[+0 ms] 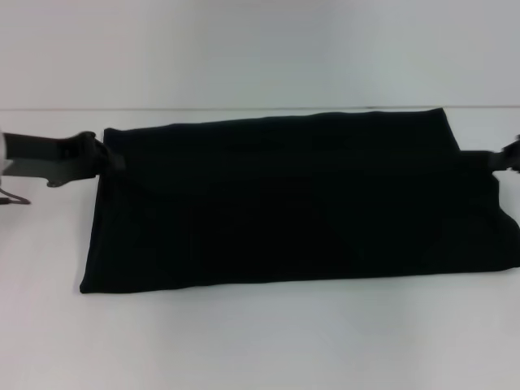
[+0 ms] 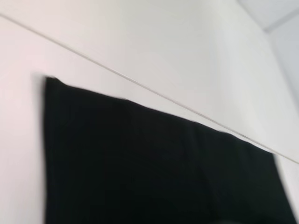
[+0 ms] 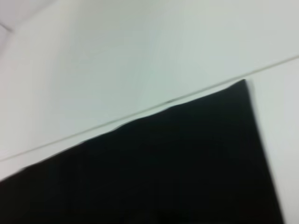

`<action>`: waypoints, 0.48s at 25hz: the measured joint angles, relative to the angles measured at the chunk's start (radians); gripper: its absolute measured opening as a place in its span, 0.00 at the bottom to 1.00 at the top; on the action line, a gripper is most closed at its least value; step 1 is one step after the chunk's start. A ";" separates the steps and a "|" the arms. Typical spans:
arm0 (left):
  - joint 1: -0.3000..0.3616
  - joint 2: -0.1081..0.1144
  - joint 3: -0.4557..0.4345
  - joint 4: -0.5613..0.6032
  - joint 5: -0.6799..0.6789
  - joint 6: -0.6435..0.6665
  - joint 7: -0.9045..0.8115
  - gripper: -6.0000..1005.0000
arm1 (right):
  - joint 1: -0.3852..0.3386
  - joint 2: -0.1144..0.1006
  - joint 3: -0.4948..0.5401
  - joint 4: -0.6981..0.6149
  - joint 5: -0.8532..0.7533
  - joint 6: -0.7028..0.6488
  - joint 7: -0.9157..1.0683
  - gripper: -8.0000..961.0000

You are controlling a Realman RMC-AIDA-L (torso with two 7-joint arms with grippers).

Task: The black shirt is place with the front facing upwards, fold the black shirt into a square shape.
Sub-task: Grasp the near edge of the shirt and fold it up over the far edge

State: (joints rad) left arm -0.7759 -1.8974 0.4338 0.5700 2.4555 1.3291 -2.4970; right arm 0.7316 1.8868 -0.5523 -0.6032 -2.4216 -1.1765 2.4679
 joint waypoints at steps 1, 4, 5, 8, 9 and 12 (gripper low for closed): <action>-0.004 -0.008 0.030 -0.003 0.002 -0.049 -0.020 0.10 | 0.012 0.007 -0.023 0.024 -0.003 0.055 0.002 0.02; -0.015 -0.026 0.119 -0.002 0.005 -0.172 -0.085 0.11 | 0.049 0.026 -0.065 0.080 -0.005 0.173 0.004 0.02; -0.017 -0.028 0.126 -0.001 0.005 -0.180 -0.089 0.11 | 0.061 0.033 -0.071 0.086 -0.005 0.197 0.005 0.02; -0.030 -0.035 0.144 0.003 0.006 -0.208 -0.100 0.11 | 0.087 0.041 -0.077 0.081 -0.005 0.236 0.016 0.02; -0.035 -0.037 0.144 0.004 0.006 -0.218 -0.103 0.11 | 0.096 0.041 -0.077 0.076 -0.004 0.243 0.022 0.02; -0.054 -0.035 0.144 0.005 0.003 -0.251 -0.105 0.11 | 0.119 0.035 -0.076 0.069 -0.002 0.264 0.028 0.02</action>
State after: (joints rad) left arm -0.8297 -1.9324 0.5782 0.5751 2.4581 1.0777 -2.6023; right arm 0.8501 1.9215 -0.6286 -0.5344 -2.4240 -0.9129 2.4961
